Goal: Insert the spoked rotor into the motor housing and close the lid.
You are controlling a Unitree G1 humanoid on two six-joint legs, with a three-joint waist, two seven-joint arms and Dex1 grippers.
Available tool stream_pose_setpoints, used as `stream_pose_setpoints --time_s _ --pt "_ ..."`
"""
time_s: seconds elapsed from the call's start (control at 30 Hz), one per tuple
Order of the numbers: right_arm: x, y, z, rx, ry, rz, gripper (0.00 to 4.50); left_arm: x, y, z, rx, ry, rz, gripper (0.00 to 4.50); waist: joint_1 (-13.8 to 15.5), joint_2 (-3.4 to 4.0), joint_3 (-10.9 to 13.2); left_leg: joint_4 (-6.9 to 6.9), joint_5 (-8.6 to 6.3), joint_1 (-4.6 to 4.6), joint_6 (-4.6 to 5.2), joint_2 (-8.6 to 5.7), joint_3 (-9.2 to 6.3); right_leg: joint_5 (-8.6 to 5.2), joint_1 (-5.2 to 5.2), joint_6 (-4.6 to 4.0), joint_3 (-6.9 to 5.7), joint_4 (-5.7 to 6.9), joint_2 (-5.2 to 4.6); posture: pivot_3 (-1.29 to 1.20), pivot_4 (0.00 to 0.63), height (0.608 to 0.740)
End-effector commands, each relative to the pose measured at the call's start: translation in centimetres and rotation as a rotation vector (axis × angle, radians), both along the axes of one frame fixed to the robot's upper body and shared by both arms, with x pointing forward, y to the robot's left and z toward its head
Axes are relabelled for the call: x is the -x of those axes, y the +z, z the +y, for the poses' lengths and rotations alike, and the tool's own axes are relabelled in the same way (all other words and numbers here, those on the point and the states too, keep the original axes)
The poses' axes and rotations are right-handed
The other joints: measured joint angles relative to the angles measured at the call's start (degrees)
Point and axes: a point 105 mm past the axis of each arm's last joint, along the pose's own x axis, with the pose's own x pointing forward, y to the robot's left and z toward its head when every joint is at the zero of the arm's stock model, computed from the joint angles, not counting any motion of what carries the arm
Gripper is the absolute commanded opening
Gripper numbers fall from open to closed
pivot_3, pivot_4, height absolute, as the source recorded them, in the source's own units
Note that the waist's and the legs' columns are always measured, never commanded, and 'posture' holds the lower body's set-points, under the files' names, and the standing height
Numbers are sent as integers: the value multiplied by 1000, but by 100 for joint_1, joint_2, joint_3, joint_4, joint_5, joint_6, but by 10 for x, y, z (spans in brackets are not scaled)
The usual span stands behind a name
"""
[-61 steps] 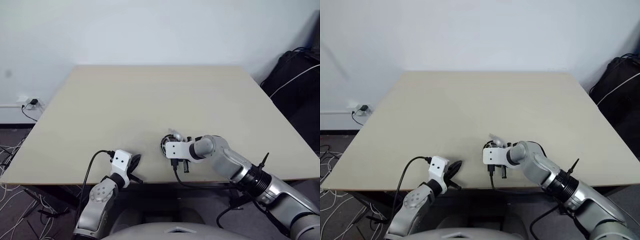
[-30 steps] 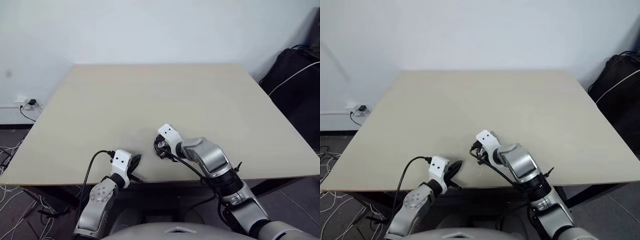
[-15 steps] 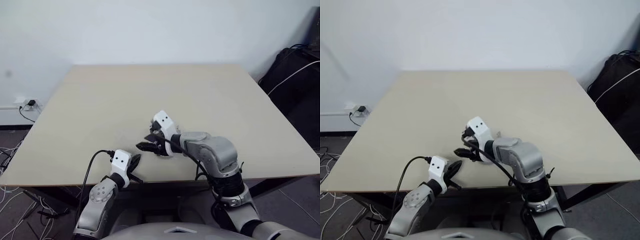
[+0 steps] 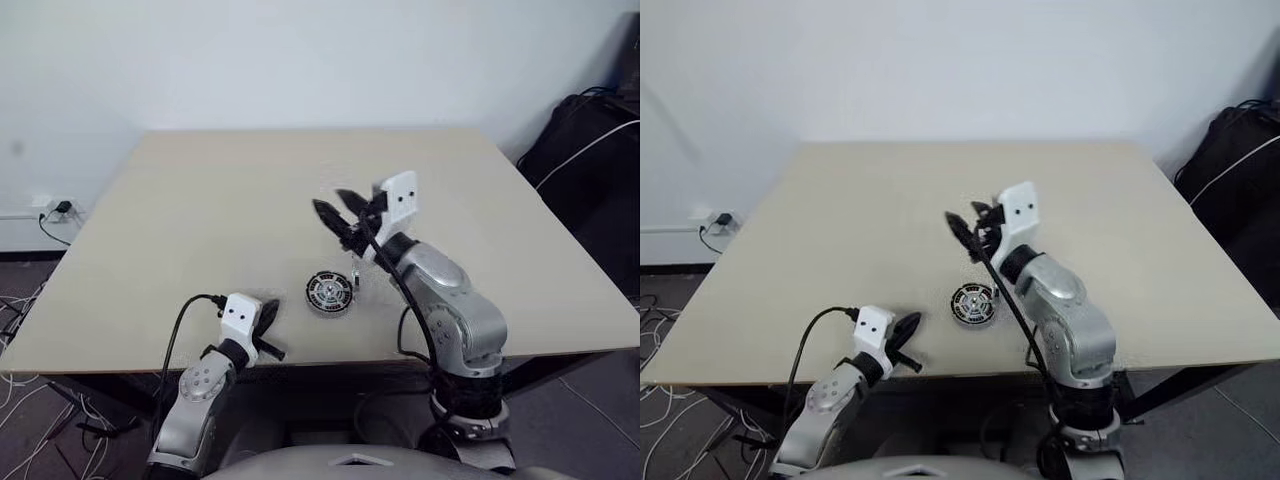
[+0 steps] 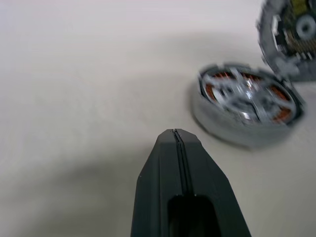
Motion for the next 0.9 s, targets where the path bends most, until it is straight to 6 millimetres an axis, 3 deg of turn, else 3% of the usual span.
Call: stream_pose_setpoints --time_s 0.03,0.07,0.23,0.4,0.53,0.67,0.9 --pt "-4 5 -28 72 -173 -87 2675 -8 15 2 -16 29 -93 0 2 4 -3 0 3 3 -5 0 1 -1 2 -1 1 0 0 0 0 740" --pt "-5 2 -33 86 -204 -85 2675 -8 15 2 -19 31 -95 0 3 4 -3 0 2 6 -1 0 2 -3 5 -5 2 0 0 0 0 740" --pt "0 -57 -82 411 -316 153 2675 -8 14 1 -16 18 -89 0 34 3 -3 1 1 16 17 0 8 -10 20 -17 4 -3 -2 0 0 740" --pt "19 -85 -91 457 -191 369 2675 -7 14 -1 -11 -5 -84 0 31 13 3 1 3 28 26 7 12 -14 57 -20 4 -4 0 0 0 740" --pt "30 -91 -88 382 -49 461 2675 -6 12 -2 -19 -25 -73 0 47 -12 19 1 2 58 29 9 6 -35 84 6 -6 -7 0 0 0 740" --pt "29 -87 -85 264 61 465 2675 -4 9 -4 -26 -45 -53 0 58 -26 28 1 2 58 33 8 7 -31 85 14 -6 -13 -2 0 0 740" --pt "3 -94 -91 219 -68 482 2675 -2 9 -2 -26 -44 -52 0 82 -28 29 0 0 57 34 8 8 -12 81 -11 -1 -14 -6 0 0 740"
